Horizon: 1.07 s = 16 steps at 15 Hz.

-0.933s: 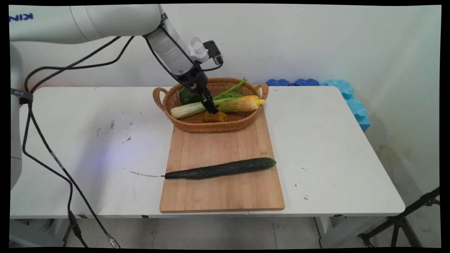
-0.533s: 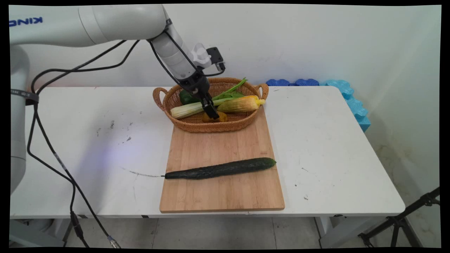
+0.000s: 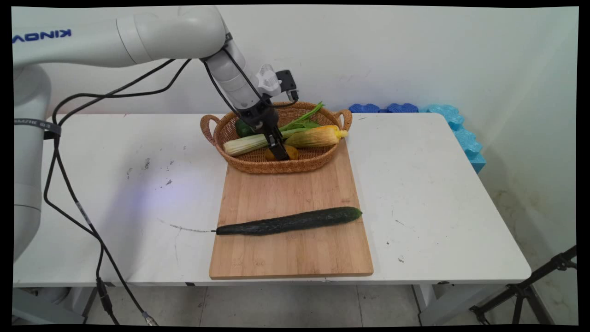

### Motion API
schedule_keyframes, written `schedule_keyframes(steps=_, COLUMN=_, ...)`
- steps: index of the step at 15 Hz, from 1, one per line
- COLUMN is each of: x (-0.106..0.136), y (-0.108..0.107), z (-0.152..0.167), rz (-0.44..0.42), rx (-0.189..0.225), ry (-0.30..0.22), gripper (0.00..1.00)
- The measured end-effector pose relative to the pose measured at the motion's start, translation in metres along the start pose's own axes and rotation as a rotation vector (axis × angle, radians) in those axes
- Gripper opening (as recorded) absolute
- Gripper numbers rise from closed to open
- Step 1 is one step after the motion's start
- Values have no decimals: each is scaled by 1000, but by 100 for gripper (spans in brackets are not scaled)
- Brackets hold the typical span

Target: Pick up the potato from the vegetable basket, then place the picked object on the cutting board

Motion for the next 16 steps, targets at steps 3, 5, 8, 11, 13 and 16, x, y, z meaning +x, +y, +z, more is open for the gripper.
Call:
schedule_keyframes(steps=3, x=1, y=-1, z=3, rz=14, rx=0, ry=1, gripper=0)
schedule_keyframes(steps=5, x=1, y=-2, z=4, rz=22, rx=0, ry=3, gripper=0)
schedule_keyframes(steps=8, x=1, y=-3, z=3, rz=27, rx=5, ry=9, gripper=0)
schedule_keyframes(steps=11, x=4, y=-4, z=-7, rz=16, rx=19, ry=29, gripper=0)
schedule_keyframes(steps=13, x=5, y=-4, z=-19, rz=-4, rx=29, ry=47, gripper=0)
schedule_keyframes(steps=16, x=7, y=-1, z=-47, rz=-46, rx=44, ry=82, gripper=0)
